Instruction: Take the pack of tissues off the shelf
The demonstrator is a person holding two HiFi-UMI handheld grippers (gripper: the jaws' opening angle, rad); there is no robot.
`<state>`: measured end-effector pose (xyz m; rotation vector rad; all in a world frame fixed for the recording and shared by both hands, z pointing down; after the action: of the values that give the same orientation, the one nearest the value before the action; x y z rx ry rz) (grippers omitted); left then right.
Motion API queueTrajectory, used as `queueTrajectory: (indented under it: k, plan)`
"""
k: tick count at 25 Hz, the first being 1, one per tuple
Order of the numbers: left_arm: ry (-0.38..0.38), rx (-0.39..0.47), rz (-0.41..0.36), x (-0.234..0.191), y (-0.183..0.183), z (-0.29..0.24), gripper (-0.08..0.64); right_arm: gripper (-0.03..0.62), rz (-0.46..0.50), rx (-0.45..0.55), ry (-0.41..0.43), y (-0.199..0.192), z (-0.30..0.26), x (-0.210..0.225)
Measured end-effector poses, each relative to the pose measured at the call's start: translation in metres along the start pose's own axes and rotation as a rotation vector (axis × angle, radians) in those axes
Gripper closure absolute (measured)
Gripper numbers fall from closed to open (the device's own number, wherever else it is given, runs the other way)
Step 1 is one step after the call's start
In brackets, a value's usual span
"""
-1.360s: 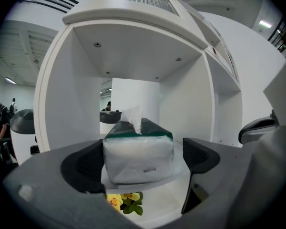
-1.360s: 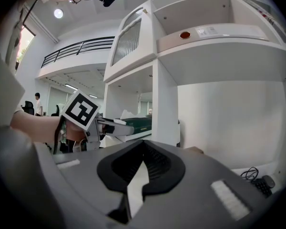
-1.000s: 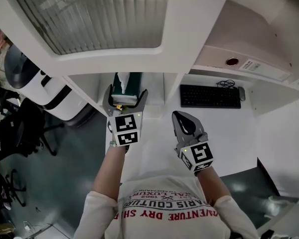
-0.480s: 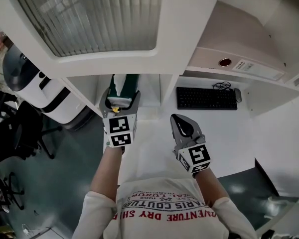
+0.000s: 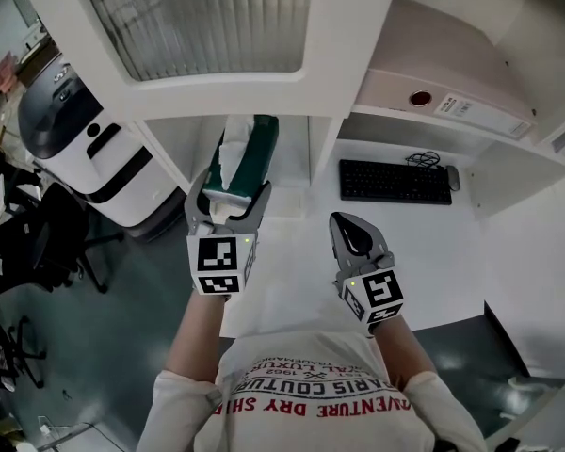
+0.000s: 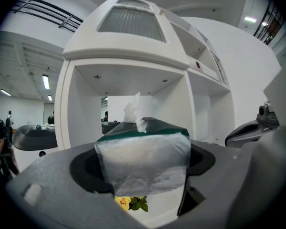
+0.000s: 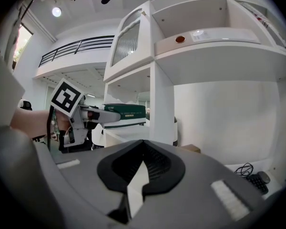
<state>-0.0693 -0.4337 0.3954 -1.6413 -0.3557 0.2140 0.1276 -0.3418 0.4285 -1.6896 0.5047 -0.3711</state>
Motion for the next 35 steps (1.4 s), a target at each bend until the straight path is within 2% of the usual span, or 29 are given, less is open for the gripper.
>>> queueTrajectory:
  k: [7,12,18,22,27,35]
  plan:
    - [-0.024,0.046,-0.064,0.019,0.010,0.054,0.132,0.592,-0.003,0.013,0.007,-0.004,0.026,-0.011]
    - [-0.057,0.057,-0.023,0.037,0.007,0.089,0.132,0.591,-0.002,0.014,0.023,-0.006,0.049,-0.018]
    - [-0.090,0.017,0.005,0.062,-0.008,0.121,0.132,0.591,0.010,0.018,0.039,-0.004,0.079,-0.021]
    - [-0.116,0.032,0.035,0.077,-0.012,0.137,0.132,0.592,0.018,0.043,0.058,0.001,0.096,-0.023]
    - [-0.161,0.027,0.052,0.089,-0.020,0.148,0.132,0.592,0.036,0.069,0.089,0.006,0.107,-0.026]
    - [-0.154,0.024,0.046,0.091,-0.019,0.151,0.132,0.592,0.067,0.118,0.103,0.017,0.112,-0.030]
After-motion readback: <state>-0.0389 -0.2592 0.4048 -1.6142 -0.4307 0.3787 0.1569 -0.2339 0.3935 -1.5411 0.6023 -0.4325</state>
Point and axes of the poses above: the fingertips, and each gripper's own axes: z backward along the fingers, x to its right, y out of its top, the point moved 5 cm from there along z, backward along the fingers, and after that the axes turned 7 degrees about y, right-handed, at the moved point
